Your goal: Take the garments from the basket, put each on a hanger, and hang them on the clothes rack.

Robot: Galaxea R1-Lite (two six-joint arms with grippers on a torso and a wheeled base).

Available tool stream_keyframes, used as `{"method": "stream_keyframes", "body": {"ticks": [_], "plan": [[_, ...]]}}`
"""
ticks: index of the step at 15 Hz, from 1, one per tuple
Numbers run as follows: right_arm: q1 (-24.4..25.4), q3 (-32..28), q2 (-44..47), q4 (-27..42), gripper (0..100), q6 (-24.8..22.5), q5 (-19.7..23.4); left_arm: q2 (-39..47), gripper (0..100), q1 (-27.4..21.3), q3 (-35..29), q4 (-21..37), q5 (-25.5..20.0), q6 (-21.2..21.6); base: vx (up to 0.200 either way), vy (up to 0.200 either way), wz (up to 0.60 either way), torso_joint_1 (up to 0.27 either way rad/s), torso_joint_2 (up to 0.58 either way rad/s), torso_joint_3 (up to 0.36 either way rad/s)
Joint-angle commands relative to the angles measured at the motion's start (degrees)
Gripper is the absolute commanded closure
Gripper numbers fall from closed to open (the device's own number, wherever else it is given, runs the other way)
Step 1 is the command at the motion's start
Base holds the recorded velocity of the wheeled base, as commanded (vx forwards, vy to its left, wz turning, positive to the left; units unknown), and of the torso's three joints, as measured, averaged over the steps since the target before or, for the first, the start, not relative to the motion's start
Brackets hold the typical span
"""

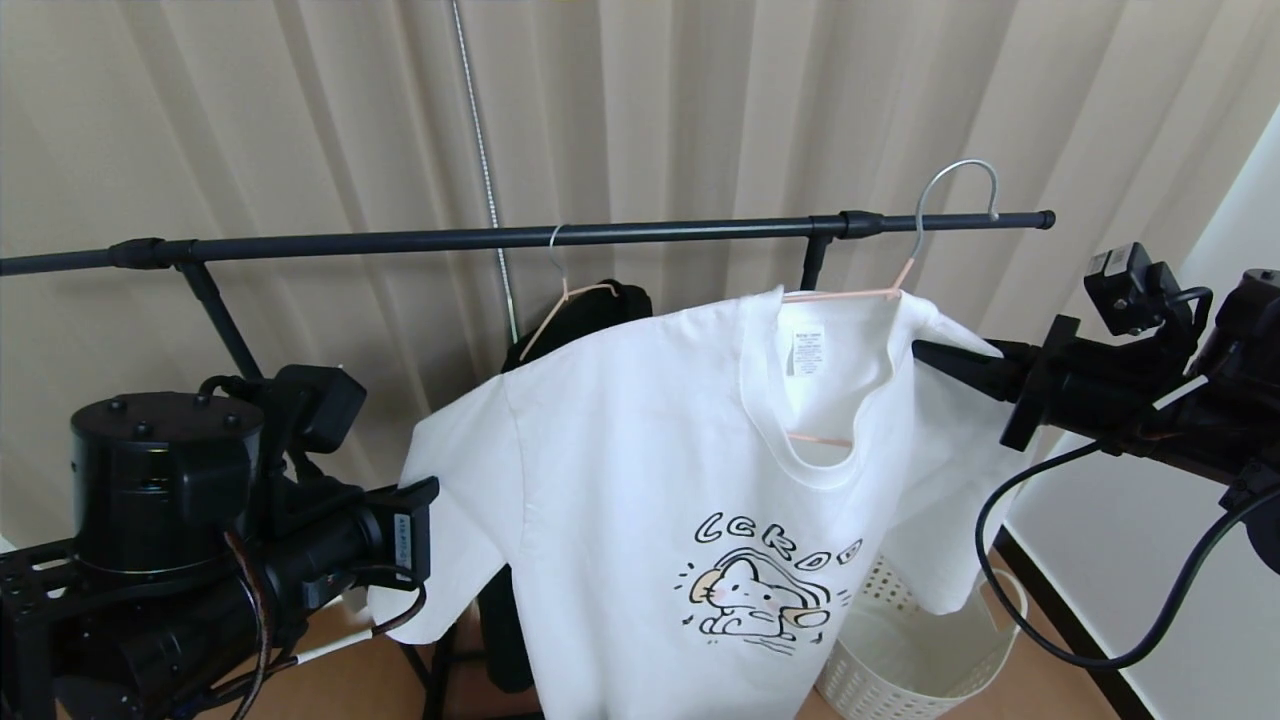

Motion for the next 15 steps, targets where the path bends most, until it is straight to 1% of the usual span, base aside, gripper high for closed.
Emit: {"method": "stream_keyframes", "body": {"ticks": [1,6,8,15], "plan": [[-0.1,0.0,0.0,0.0,100,0.0,0.0,0.2,100,0.1,-0.2,0.0,0.0,0.0,0.0,0.0,0.0,0.0,0.0,0.0],[-0.9,-0.4,0.2,0.0,100,0.0,0.0,0.3,100,0.1,-0.2,0.0,0.0,-0.1,0.0,0.0,0.0,0.0,0.0,0.0],[-1.1,-0.6,0.3,0.0,100,0.0,0.0,0.4,100,0.1,-0.2,0.0,-0.1,-1.2,0.0,0.0,0.0,0.0,0.0,0.0],[-1.2,-0.8,0.1,0.0,100,0.0,0.0,0.3,100,-0.1,0.1,0.0,0.0,-1.2,0.0,0.0,0.0,0.0,0.0,0.0]]}}
